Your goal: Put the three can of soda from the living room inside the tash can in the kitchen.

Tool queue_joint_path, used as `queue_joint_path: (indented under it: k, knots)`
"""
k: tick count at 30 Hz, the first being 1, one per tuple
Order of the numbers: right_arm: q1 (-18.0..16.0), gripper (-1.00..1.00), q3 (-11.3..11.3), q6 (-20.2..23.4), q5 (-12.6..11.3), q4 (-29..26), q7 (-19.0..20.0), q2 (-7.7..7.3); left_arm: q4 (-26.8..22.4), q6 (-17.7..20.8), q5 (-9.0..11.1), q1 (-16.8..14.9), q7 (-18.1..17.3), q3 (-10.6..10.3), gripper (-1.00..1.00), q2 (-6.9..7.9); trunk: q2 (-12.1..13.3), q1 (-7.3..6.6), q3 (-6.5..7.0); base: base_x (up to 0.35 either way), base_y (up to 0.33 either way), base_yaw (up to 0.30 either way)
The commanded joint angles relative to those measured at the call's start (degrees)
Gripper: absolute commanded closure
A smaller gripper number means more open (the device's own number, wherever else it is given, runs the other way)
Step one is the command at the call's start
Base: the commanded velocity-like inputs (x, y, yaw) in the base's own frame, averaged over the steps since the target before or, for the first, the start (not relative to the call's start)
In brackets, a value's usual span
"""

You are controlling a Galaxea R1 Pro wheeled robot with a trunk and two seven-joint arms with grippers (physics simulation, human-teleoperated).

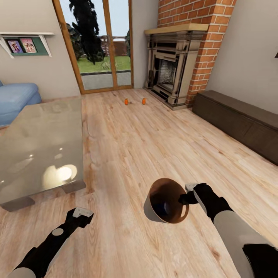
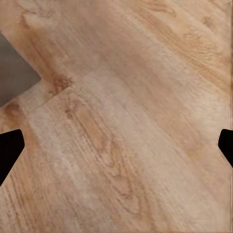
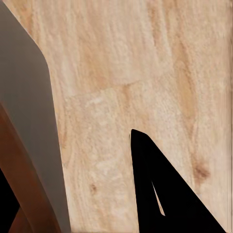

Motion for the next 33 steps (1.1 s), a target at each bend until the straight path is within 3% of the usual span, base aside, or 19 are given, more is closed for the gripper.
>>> queue_joint_path:
  k: [1,14,22,33]
  knots:
    - [-0.02,1.0,-0.07,0.12,-1.23,-0.01,0.15,0.03,0.0,0.0,-0.01,0.0,0.0,0.01,-1.0,-0.06,0.0,0.0,0.01,0.221,-0.25,0.0]
    - [0.01,1.0,-0.02,0.12,-1.23,-0.01,0.15,0.19,0.48,-0.09,-0.19,0.0,0.2,-0.06,-1.0,-0.31,0.0,0.0,0.01,0.221,-0.251,0.0]
    - [0.08,1.0,-0.08,0.12,-1.2,-0.01,0.17,1.55,0.6,-0.16,-0.33,0.0,0.26,-0.06,-1.0,-0.53,0.0,0.0,0.01,0.221,-0.251,-0.009]
    - [0.36,1.0,-0.07,0.12,-1.22,-0.09,0.16,1.89,0.62,-1.27,-0.46,0.0,0.26,-0.06,-1.0,-0.56,0.0,0.0,0.11,0.221,-0.251,-0.148]
